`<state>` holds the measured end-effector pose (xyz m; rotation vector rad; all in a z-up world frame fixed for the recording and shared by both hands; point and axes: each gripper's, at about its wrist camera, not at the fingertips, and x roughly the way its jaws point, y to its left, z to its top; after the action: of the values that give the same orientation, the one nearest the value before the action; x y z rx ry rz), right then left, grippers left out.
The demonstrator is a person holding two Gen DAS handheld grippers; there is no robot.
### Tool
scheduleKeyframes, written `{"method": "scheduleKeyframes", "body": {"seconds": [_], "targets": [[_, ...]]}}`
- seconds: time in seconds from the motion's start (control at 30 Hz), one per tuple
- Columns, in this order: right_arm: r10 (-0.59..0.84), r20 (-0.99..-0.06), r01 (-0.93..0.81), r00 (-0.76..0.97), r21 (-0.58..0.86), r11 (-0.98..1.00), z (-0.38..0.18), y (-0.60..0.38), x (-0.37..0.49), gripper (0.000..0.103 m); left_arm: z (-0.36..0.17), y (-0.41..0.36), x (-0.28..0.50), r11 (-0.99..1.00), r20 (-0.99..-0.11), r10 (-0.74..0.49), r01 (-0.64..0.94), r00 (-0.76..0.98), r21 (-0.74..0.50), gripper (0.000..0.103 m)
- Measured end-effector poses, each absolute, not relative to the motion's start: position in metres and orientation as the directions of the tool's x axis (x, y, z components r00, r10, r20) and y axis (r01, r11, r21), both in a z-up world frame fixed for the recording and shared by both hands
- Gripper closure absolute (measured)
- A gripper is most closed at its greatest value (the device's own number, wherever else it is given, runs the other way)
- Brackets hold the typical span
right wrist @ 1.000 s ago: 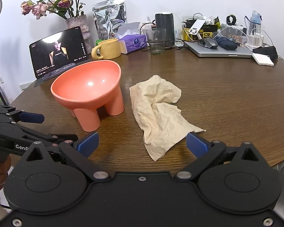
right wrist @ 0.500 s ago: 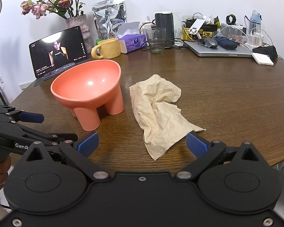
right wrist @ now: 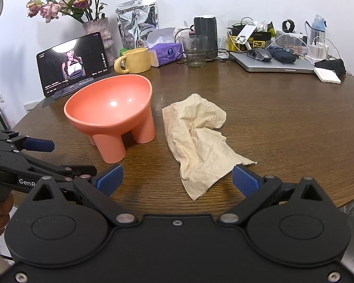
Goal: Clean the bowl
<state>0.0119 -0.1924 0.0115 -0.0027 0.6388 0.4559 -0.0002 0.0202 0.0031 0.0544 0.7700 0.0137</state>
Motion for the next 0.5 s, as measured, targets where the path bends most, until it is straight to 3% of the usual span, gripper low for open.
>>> {"method": "scheduleKeyframes", "body": {"seconds": [0.5], "targets": [[0.407, -0.581, -0.410, 0.705, 0.134, 0.902, 0.0111, -0.1921, 0.0137, 0.003, 0.0025, 0.0141, 0.0005, 0.998, -0.690, 0.034, 0.011, 0.723, 0.061, 0.000]]}}
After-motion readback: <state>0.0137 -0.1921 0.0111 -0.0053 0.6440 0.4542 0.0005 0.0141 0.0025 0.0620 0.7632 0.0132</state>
